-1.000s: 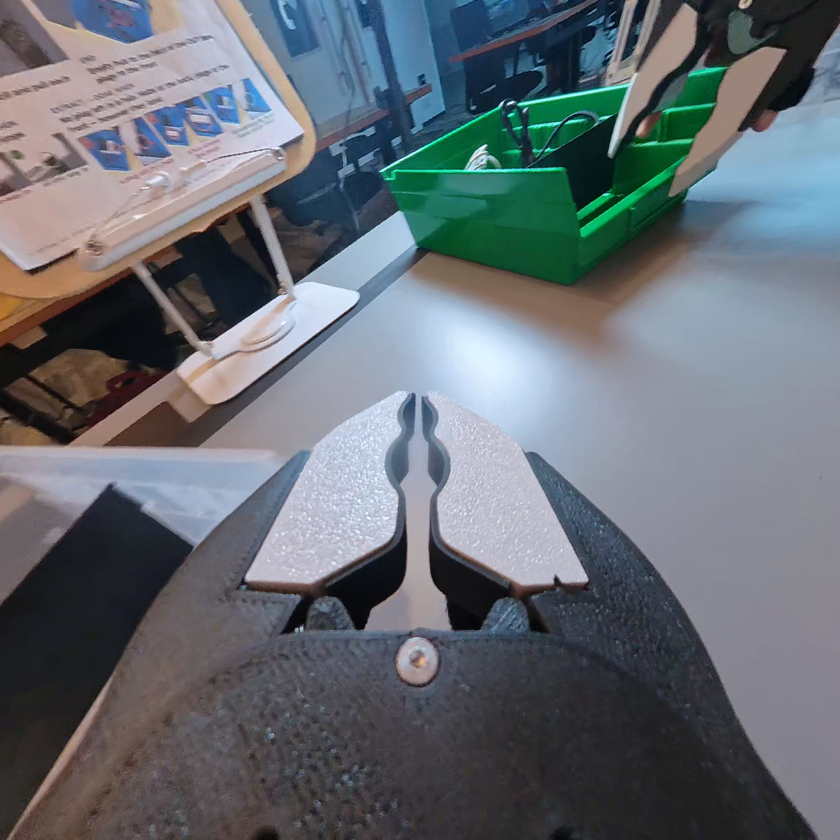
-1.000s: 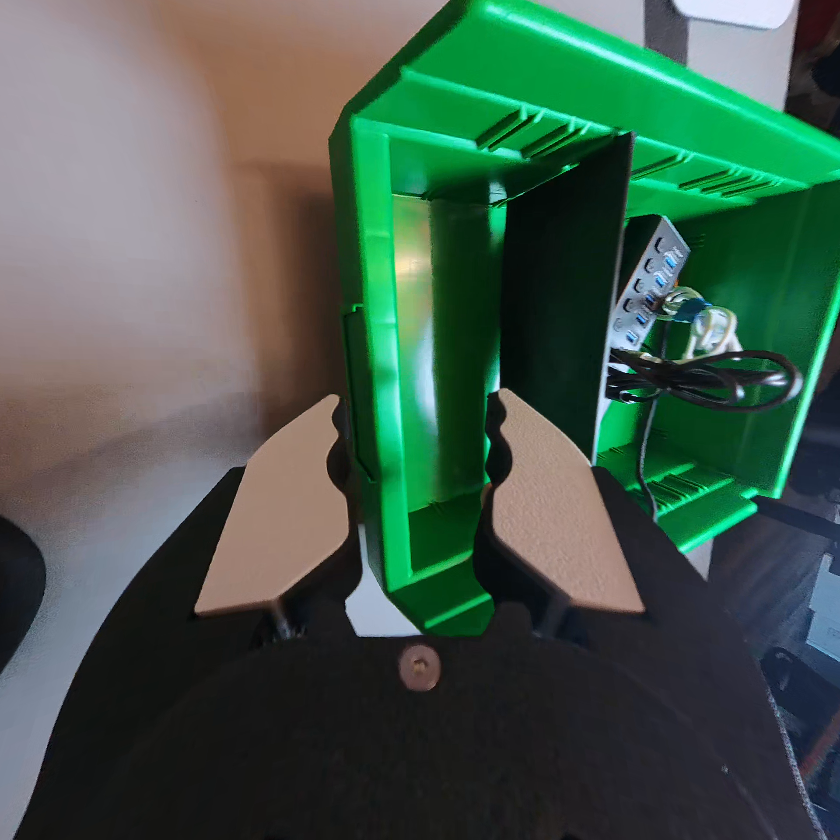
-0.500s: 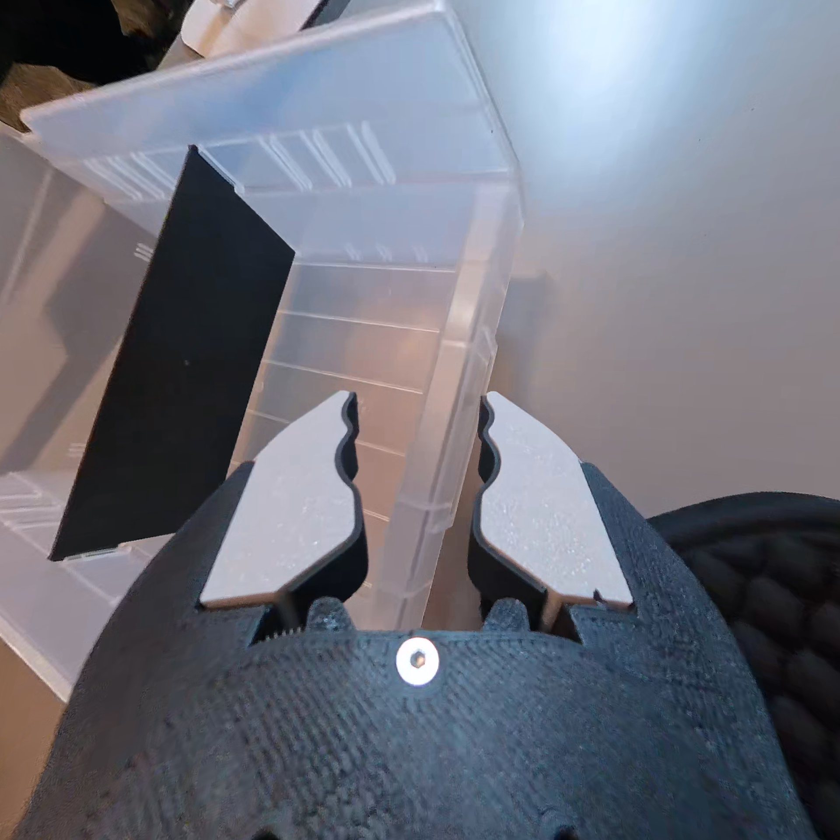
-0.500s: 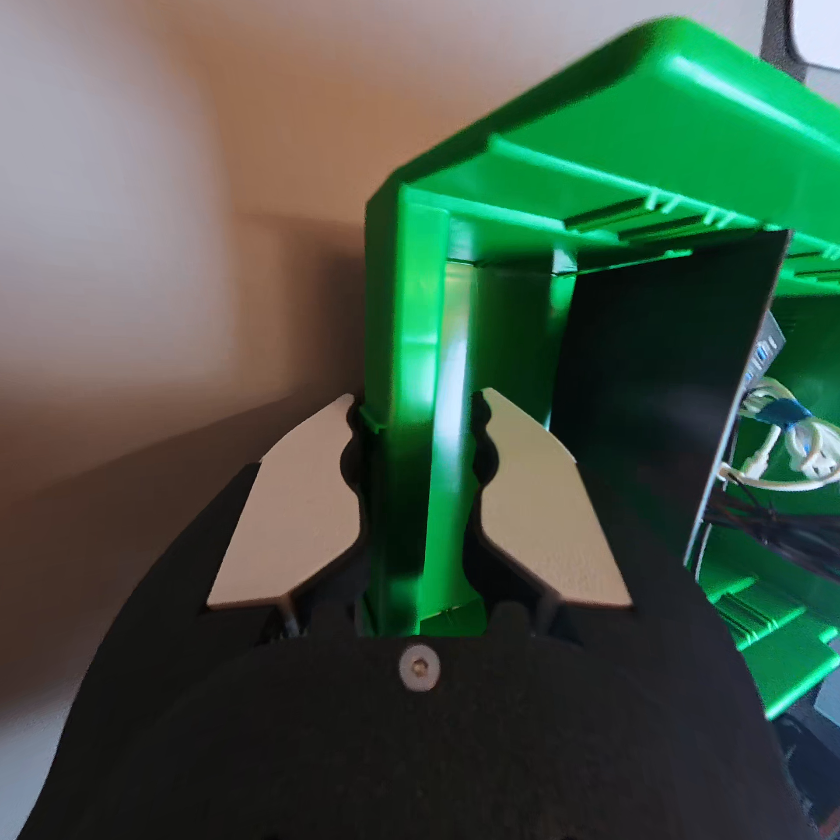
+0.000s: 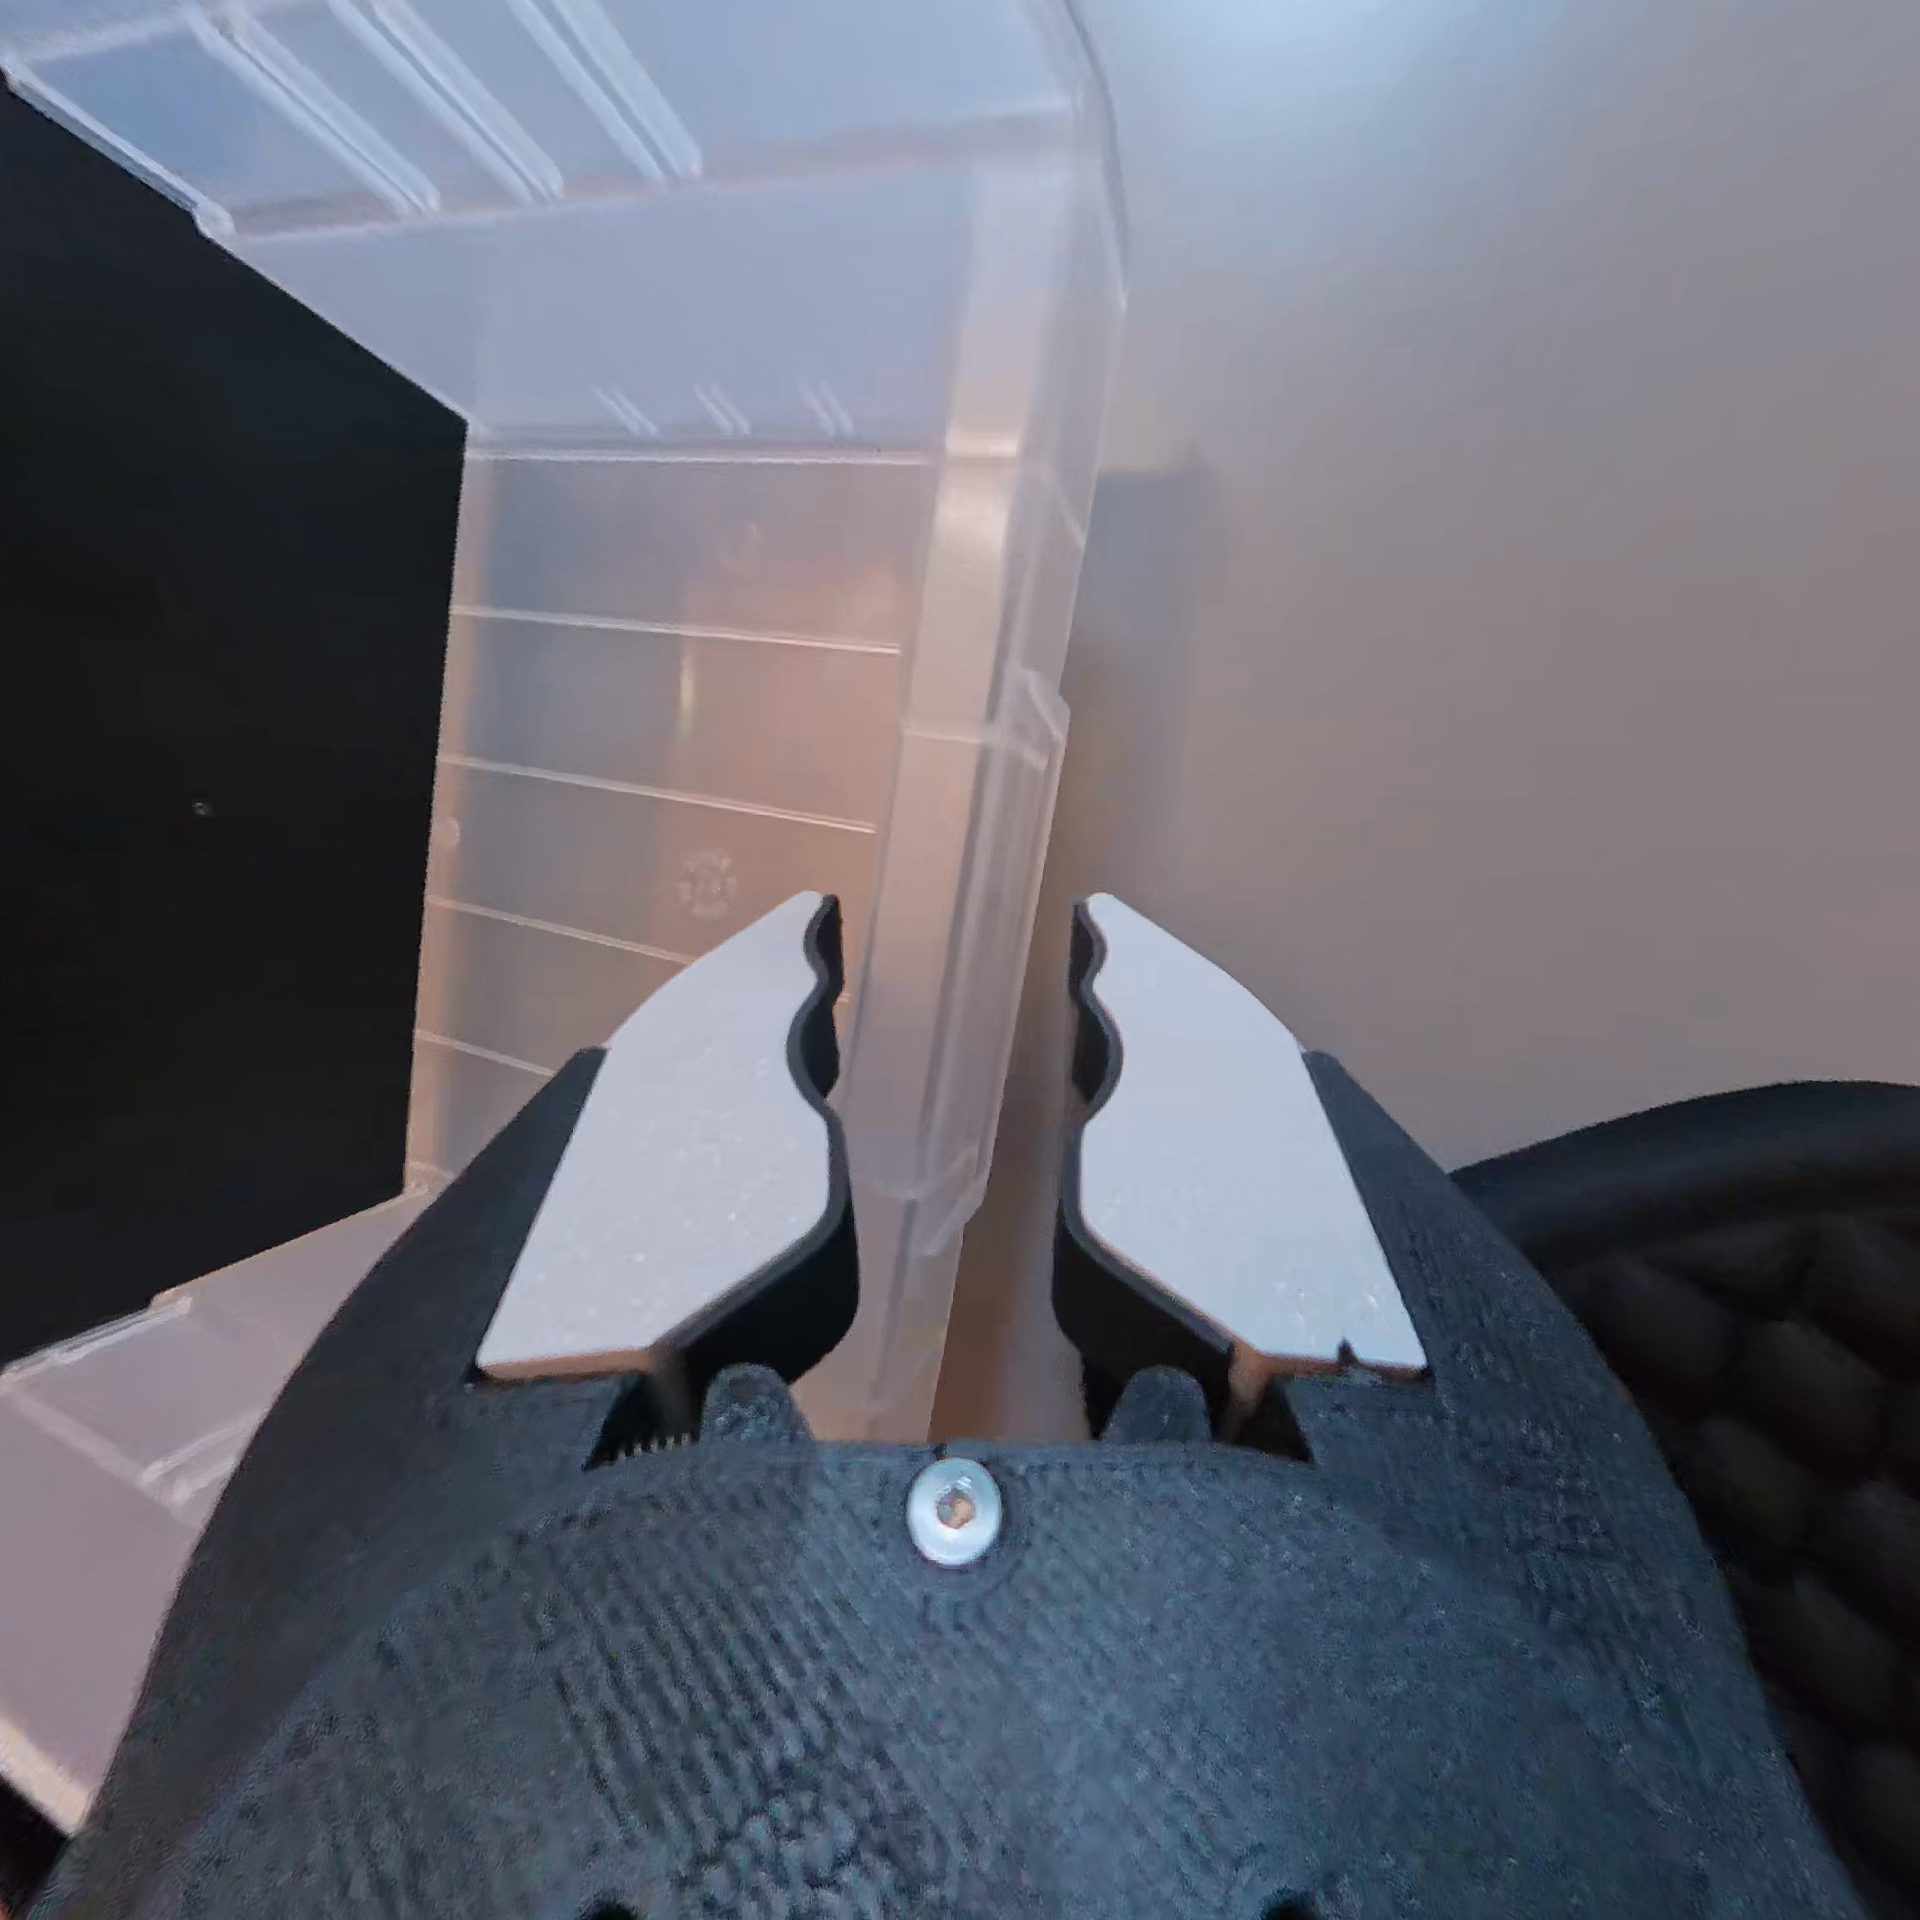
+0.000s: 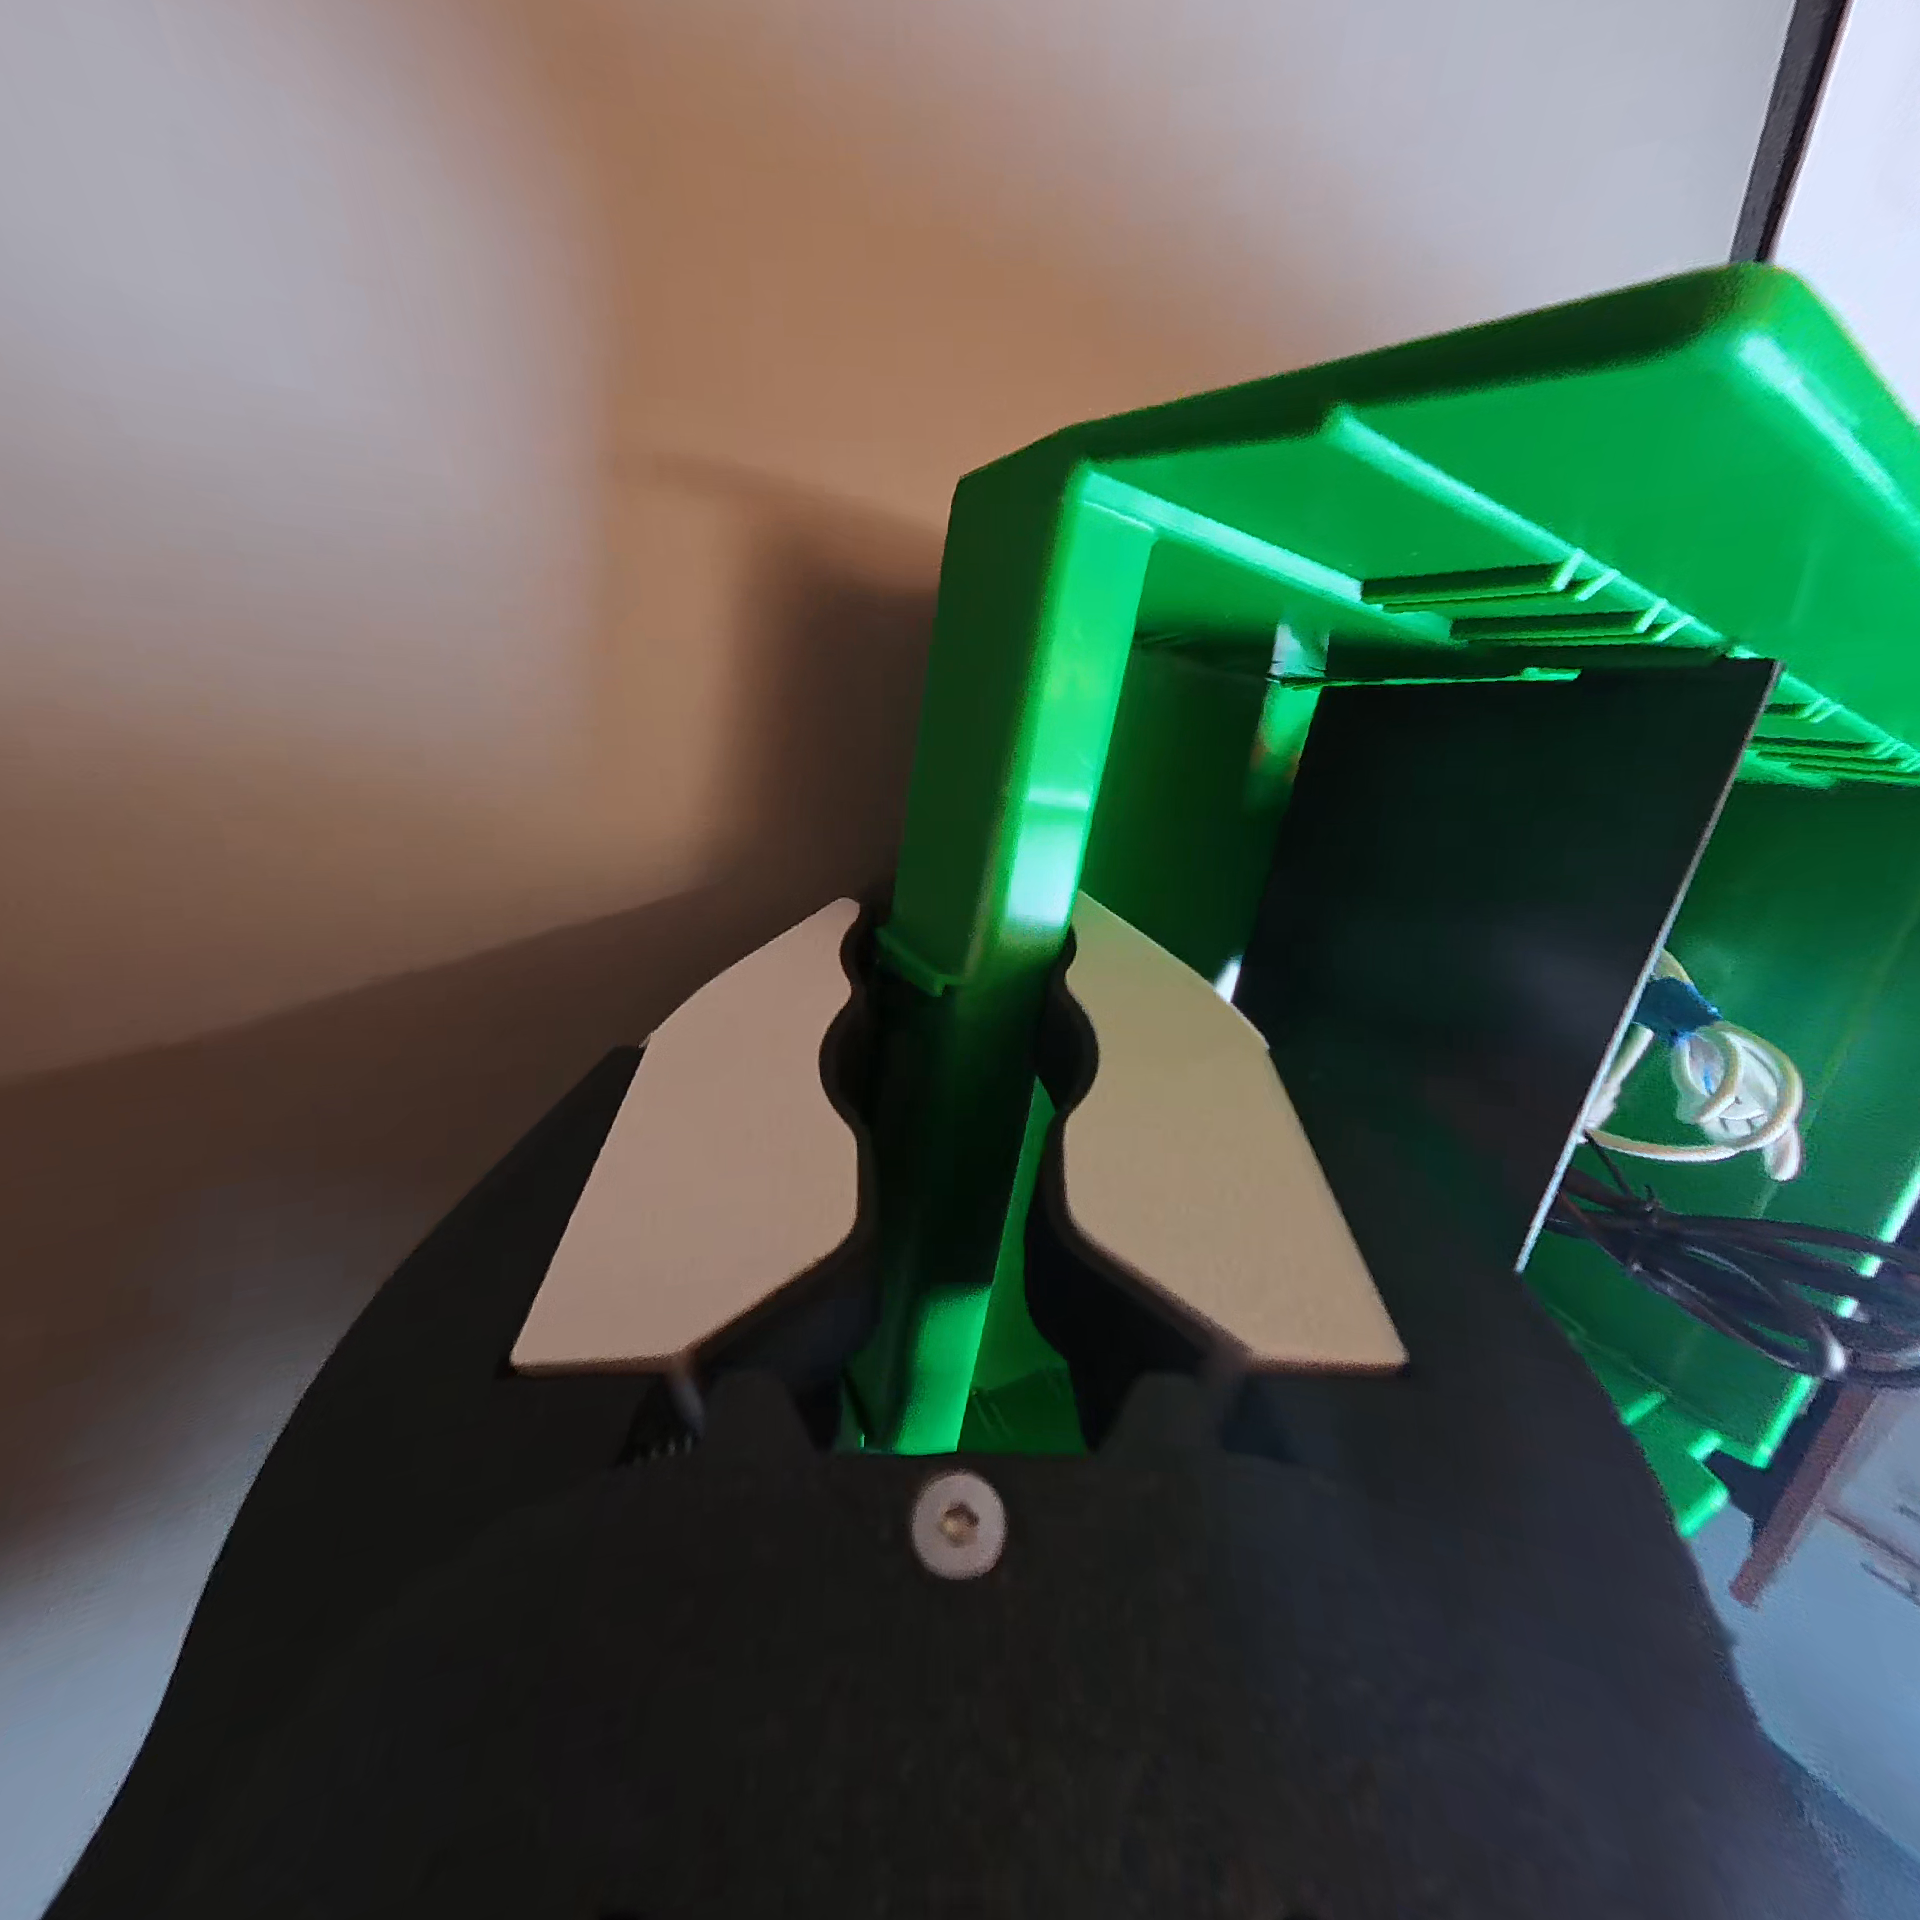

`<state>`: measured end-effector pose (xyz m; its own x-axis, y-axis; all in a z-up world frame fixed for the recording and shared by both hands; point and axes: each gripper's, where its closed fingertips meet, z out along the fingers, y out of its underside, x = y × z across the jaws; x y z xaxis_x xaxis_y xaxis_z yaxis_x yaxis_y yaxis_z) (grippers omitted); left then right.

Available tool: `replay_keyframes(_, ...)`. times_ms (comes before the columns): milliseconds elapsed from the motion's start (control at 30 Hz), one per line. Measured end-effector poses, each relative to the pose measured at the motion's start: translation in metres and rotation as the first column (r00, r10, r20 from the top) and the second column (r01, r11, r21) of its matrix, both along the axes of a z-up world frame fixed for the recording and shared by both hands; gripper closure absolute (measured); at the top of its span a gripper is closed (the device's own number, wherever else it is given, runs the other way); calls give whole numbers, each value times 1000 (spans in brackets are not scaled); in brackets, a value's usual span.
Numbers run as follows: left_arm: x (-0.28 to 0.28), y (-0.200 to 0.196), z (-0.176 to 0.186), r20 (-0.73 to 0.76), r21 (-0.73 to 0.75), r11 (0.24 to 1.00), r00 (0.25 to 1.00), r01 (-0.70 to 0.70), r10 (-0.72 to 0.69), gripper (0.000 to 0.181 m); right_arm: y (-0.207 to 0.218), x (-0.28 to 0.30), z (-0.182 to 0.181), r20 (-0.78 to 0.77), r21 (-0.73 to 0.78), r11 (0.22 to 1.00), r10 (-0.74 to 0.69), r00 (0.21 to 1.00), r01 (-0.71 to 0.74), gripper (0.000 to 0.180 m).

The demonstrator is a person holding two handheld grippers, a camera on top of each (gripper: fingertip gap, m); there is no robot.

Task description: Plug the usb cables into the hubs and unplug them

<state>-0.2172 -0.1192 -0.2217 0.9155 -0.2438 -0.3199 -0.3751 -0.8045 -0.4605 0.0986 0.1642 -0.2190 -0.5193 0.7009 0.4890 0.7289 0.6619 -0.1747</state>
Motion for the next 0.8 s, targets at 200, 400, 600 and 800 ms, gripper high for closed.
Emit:
replay_keyframes(200, 3, 12, 2, -52, 31, 998, 997, 51, -49, 145, -41, 9, 2, -19, 61, 995, 84, 996, -83, 150)
replay_keyframes(400, 51, 44, 2, -73, 51, 969, 969, 242, -238, 145, -117, 27, 16, -187, 37, 991, 130, 974, -125, 147)
replay_keyframes(600, 104, 99, 7, -173, 122, 883, 885, 454, -431, 143, -155, 66, 101, -594, -221, 975, -126, 795, -10, 148)
replay_keyframes(800, 154, 121, 54, -63, 430, 819, 917, 381, -394, 141, -76, 159, 116, -675, -509, 803, -597, 434, 311, 134)
